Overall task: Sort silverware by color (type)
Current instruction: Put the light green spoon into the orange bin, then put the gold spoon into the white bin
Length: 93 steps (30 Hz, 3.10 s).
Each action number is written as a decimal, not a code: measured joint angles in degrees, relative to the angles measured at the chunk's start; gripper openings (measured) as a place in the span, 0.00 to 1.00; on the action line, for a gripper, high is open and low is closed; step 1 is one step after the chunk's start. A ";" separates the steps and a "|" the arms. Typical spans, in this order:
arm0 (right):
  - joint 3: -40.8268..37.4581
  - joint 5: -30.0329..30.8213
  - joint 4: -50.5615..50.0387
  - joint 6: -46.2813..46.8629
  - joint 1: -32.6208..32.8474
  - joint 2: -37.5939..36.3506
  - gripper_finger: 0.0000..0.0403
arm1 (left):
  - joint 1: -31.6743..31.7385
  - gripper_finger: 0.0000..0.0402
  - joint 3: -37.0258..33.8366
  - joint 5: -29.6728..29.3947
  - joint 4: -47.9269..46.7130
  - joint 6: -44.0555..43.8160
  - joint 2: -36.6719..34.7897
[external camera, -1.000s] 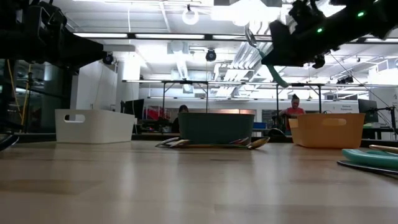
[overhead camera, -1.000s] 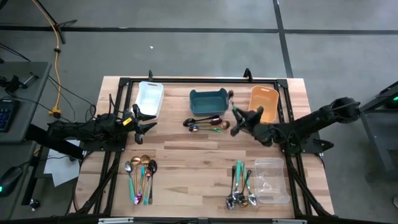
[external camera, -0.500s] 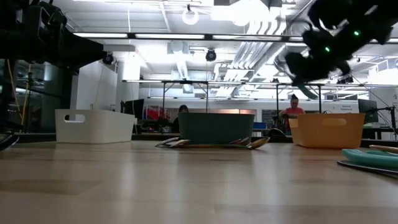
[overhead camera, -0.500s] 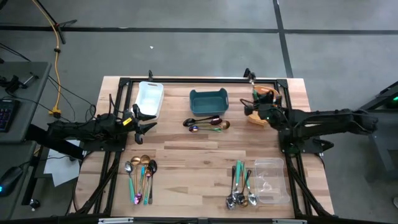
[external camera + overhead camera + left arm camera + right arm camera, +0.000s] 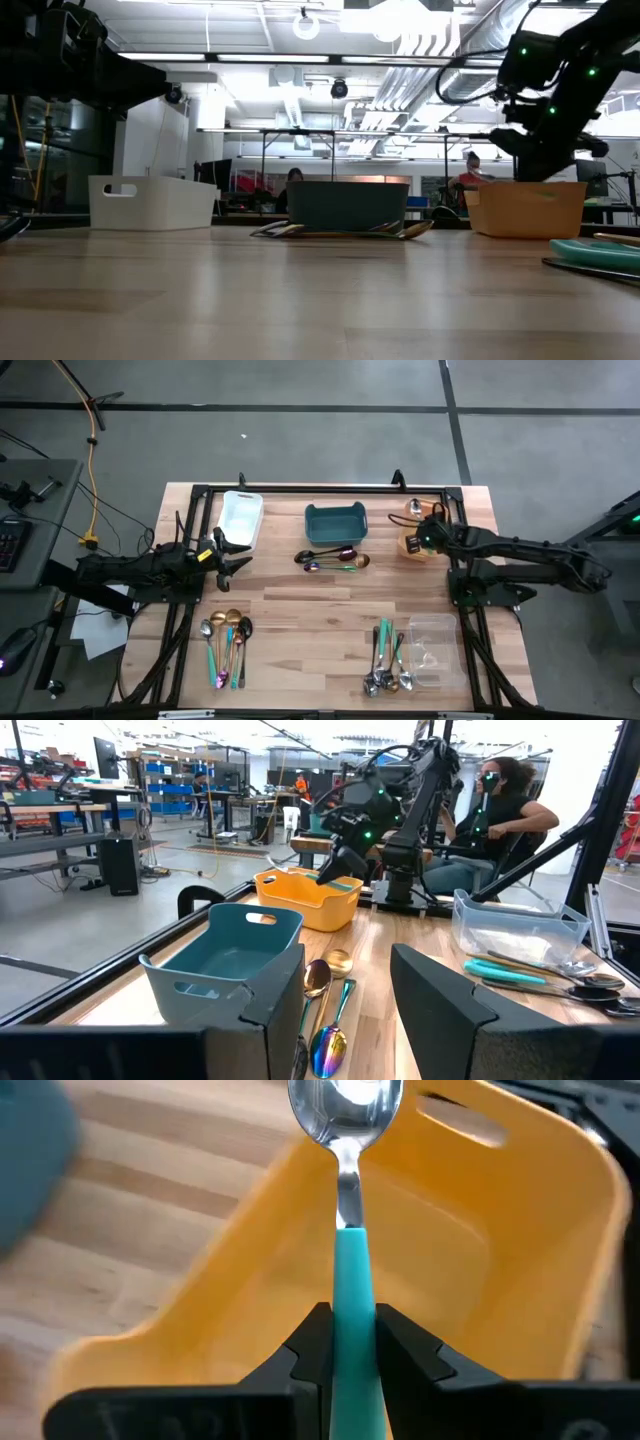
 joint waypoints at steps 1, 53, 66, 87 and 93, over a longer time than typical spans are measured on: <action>-0.01 -0.34 -0.36 0.00 -0.86 0.06 0.12 | 0.01 0.36 0.00 0.00 0.00 0.00 -0.02; -3.32 -28.26 60.75 -10.76 17.72 4.44 0.44 | 0.00 0.36 0.00 0.01 0.00 0.00 -0.02; -4.25 -26.15 76.06 -22.33 25.03 13.85 0.44 | 0.01 0.36 0.00 0.02 0.00 0.00 0.00; -4.25 -26.45 96.16 -36.54 33.54 31.40 0.44 | 0.00 0.36 0.00 0.01 0.00 0.00 -0.01; -4.25 -26.49 100.23 -36.54 33.61 30.22 0.44 | 0.00 0.36 0.00 0.01 0.00 0.00 -0.01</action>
